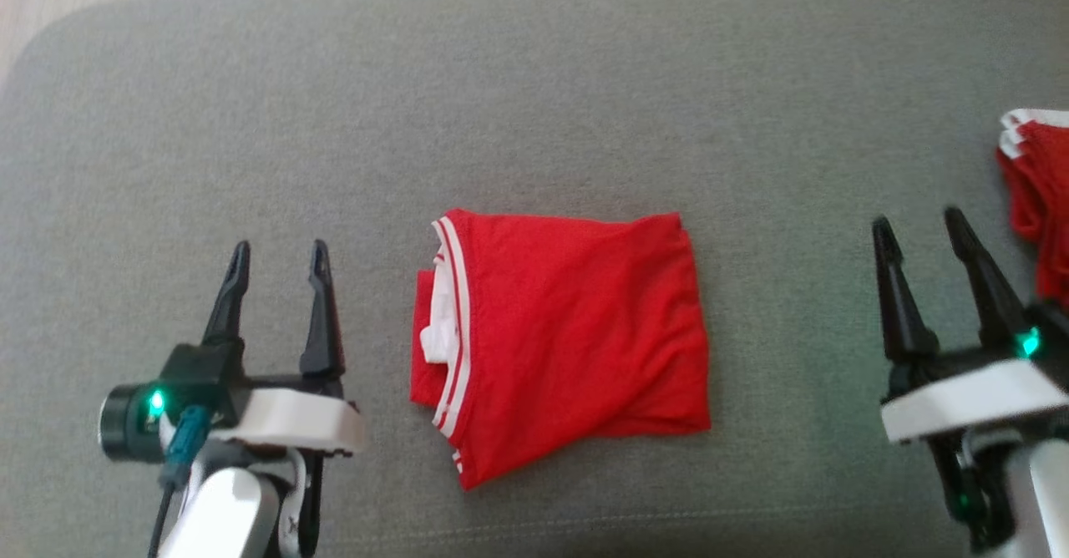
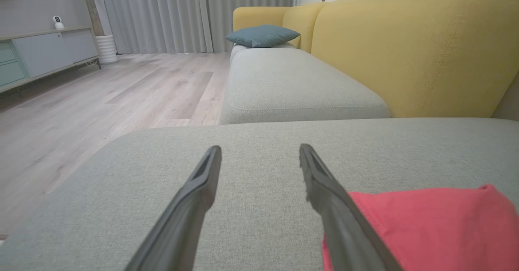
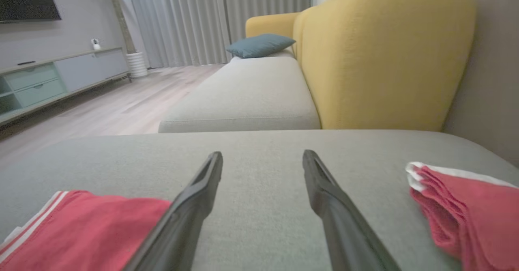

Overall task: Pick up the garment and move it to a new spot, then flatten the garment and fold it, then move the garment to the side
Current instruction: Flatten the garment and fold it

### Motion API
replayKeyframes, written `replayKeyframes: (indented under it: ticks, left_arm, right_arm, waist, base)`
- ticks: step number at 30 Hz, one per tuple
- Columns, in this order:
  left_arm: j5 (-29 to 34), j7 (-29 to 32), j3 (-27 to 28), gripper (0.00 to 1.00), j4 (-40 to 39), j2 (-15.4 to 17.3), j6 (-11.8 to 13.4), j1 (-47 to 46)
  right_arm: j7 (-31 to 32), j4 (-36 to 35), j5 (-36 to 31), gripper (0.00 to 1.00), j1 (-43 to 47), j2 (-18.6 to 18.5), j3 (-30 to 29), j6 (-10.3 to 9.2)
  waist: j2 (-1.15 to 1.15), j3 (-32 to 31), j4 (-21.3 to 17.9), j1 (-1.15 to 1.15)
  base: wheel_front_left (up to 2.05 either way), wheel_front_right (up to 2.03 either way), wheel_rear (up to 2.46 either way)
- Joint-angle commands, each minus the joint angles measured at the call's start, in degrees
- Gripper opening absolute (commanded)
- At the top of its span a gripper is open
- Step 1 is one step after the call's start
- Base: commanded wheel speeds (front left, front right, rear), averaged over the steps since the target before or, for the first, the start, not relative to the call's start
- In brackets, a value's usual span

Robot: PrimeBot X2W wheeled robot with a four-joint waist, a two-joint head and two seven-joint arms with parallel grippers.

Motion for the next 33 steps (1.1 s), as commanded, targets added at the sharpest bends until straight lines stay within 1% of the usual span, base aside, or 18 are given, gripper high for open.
replayKeyframes:
  ticks: [1,7,13,21,33]
  left_arm:
    - [0.81,-0.58,2.54,1.00,-2.18,1.40,0.46,-0.11]
    - [0.90,0.46,2.41,1.00,-3.14,2.59,1.08,2.76]
    - [0.64,1.84,2.20,1.00,-4.21,3.84,1.39,5.88]
    - [0.25,3.14,1.77,1.00,-4.85,4.81,1.82,9.17]
    - [0.26,4.24,1.17,1.00,-5.11,5.30,2.48,10.58]
  right_arm:
    - [0.46,-3.24,-0.70,1.00,0.00,-0.06,0.38,0.21]
    - [2.40,-5.99,-2.09,1.00,4.59,2.06,-0.72,0.21]
    - [3.75,-7.47,-2.86,1.00,7.58,3.26,-0.51,0.21]
    - [5.13,-8.89,-3.34,1.00,10.56,4.00,-0.45,0.21]
    - [6.22,-10.09,-3.13,1.00,11.76,4.27,-0.38,0.21]
  waist:
    - [0.00,-1.00,-0.75,0.00]
    - [0.00,-3.94,-1.50,0.00]
    - [0.00,-6.83,-1.56,0.00]
    - [0.00,-10.22,-1.86,0.00]
    - [0.00,-11.44,-1.79,0.00]
  base:
    - [0.00,0.00,0.00]
    - [0.00,0.00,0.00]
    - [0.00,0.00,0.00]
    - [0.00,0.00,0.00]
    - [0.00,0.00,0.00]
